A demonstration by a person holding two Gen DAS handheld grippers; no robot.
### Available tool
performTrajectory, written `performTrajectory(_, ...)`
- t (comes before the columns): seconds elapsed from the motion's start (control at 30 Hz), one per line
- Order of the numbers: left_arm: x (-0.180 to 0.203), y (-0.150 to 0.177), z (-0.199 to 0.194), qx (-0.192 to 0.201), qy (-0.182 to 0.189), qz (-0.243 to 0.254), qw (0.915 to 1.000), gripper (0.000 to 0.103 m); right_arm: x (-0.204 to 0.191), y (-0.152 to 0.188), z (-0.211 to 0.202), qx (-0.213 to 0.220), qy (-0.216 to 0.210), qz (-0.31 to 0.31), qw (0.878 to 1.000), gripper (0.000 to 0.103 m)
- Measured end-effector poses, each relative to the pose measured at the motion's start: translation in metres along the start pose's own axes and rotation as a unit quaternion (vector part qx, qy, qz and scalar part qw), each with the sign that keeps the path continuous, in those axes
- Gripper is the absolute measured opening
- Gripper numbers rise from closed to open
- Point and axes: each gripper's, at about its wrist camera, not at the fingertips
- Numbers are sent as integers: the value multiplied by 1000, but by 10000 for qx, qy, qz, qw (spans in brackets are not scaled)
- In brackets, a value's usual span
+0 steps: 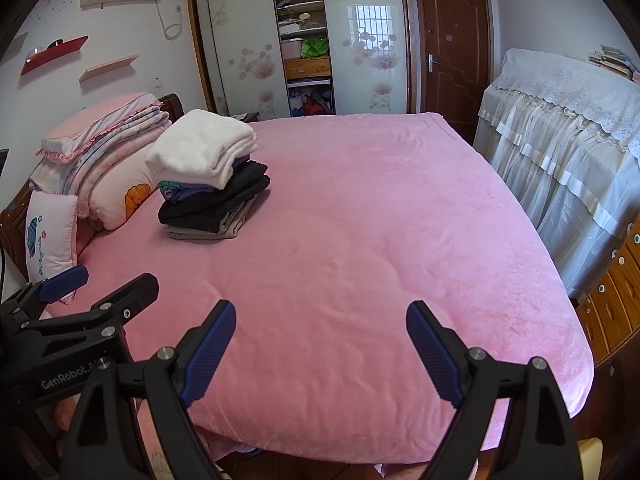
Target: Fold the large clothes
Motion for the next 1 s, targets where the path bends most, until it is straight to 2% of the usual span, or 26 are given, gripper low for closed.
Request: performTrajectory(1.0, 7, 8, -1, -121, 9, -97, 9999, 102, -6, -2, 1, -18, -21, -25, 10000, 88)
Point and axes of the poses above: each gripper's, at about its wrist camera, not at the fingertips, and z roughly the way its jaws point, x to its right, y to its underside, and after that the axes turned 3 degrees about z, right-handed
